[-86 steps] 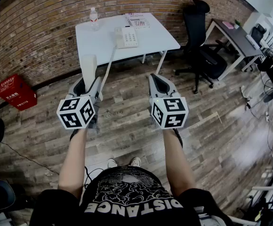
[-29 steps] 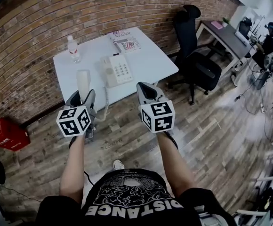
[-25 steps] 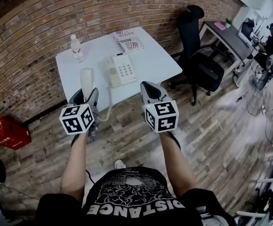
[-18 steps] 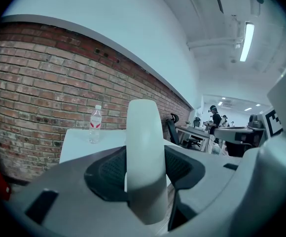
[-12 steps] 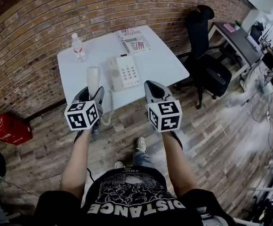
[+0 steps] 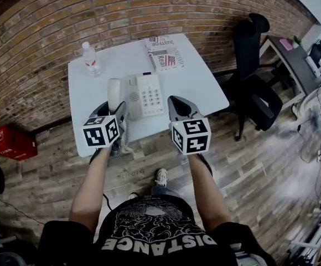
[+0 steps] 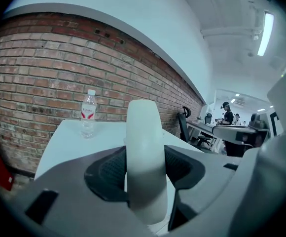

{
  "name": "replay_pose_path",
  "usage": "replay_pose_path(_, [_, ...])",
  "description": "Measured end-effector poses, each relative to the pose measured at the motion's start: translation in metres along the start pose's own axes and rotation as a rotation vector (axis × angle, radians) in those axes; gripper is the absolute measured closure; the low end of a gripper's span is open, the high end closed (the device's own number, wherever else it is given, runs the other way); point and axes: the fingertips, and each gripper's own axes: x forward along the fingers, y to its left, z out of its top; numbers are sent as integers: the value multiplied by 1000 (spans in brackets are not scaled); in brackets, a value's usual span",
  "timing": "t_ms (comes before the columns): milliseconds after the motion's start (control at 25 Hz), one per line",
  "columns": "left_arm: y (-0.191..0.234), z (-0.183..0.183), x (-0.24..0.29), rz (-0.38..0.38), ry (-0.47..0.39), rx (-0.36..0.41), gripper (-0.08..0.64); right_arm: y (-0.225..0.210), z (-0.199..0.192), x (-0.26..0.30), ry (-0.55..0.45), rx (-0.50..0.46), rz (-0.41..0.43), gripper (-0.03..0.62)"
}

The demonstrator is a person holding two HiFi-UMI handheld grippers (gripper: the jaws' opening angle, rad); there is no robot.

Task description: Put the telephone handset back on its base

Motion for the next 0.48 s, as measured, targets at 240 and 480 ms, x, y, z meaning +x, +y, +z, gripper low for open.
replay_pose_path(240, [-1, -7, 45, 40, 72, -35, 342, -24, -1, 31, 15, 1, 42, 592])
replay_pose_path(480, [2, -17, 82, 93, 155, -78, 341, -45, -3, 55, 31, 3, 78, 592])
